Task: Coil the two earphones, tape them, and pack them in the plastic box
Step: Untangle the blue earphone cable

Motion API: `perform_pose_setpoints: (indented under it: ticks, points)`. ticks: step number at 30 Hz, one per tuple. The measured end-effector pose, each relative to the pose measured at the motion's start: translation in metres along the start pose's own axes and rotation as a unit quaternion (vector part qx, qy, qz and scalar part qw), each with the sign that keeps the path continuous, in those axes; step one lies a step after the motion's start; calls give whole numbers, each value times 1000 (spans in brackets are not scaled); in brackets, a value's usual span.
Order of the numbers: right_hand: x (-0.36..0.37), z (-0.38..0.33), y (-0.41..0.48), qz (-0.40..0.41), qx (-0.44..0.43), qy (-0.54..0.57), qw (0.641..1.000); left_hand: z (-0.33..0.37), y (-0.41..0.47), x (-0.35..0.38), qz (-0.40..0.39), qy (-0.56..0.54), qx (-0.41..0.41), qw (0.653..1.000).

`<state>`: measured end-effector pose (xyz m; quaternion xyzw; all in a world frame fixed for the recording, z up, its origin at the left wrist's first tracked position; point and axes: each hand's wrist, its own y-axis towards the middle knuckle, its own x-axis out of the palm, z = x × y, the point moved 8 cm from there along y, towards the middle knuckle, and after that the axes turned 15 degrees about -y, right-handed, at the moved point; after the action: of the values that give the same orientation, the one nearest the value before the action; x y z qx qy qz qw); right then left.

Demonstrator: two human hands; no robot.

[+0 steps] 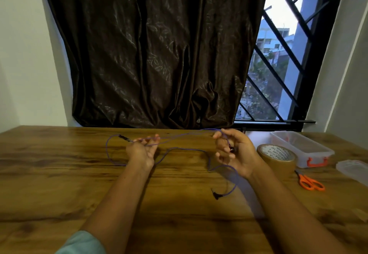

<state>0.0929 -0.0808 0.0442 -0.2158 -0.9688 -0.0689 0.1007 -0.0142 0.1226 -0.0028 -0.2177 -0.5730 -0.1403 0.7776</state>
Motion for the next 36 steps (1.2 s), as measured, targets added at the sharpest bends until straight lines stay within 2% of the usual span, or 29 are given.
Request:
perform_pose_setpoints:
  ticks: [2, 3, 4, 6, 8, 10, 11, 12, 13, 14, 15, 18, 21, 23, 25, 27, 28, 29, 31, 33, 34, 36]
  points:
    - [6, 10, -7, -78, 65, -94, 990, 1, 4, 4, -19, -11, -37, 999]
    - [12, 17, -11, -132, 98, -148, 975, -4, 5, 7, -39, 6, -86, 995]
    - [17, 26, -16, -184, 122, -191, 956, -11, 2, 11, -70, 39, -153, 985]
    - [24, 37, -20, -239, 145, -226, 933, -28, -13, 19, -156, 121, -285, 938]
    - [23, 40, -12, -205, 139, -242, 938, -42, -38, 25, -238, 165, -401, 869]
    - [11, 32, 7, -81, 70, -287, 952, -50, -58, 26, -271, 200, -468, 817]
    - [3, 27, 14, -10, 20, -316, 948, -53, -64, 26, -274, 226, -478, 804]
    - [-4, 21, 18, 54, -31, -368, 928, -55, -68, 24, -272, 261, -474, 796]
    - [-7, 16, 20, 102, -74, -439, 890, -56, -69, 22, -270, 298, -465, 789]
    - [-6, 12, 20, 124, -110, -491, 855, -59, -71, 19, -273, 325, -462, 779]
    - [-3, 12, 21, 125, -136, -507, 842, -62, -74, 18, -282, 340, -467, 766]
    - [10, 9, 19, 105, -196, -455, 862, -68, -84, 14, -316, 370, -484, 727]
    - [23, 23, 24, 52, -200, -463, 862, -75, -94, 8, -341, 422, -489, 683]
    - [22, 34, 30, 56, -179, -477, 858, -80, -103, 4, -344, 462, -504, 643]
    - [15, 33, 31, 92, -161, -415, 891, -81, -110, 0, -357, 496, -517, 600]
    - [1, 21, 27, 147, -134, -304, 932, -81, -108, -4, -357, 546, -501, 569]
    - [-9, 15, 25, 171, -115, -256, 944, -82, -101, -5, -347, 574, -469, 575]
    - [-18, 12, 23, 182, -100, -206, 956, -82, -89, -5, -329, 604, -414, 596]
    - [-29, 11, 23, 183, -88, -104, 974, -78, -63, -3, -292, 662, -264, 638]
    - [-35, 9, 21, 179, -93, -14, 979, -70, -42, -3, -263, 690, -154, 657]
    - [-36, 7, 21, 169, -97, 27, 980, -65, -35, -5, -251, 685, -125, 672]
    - [-39, 3, 18, 134, -90, 77, 984, -51, -27, -3, -231, 641, -96, 725]
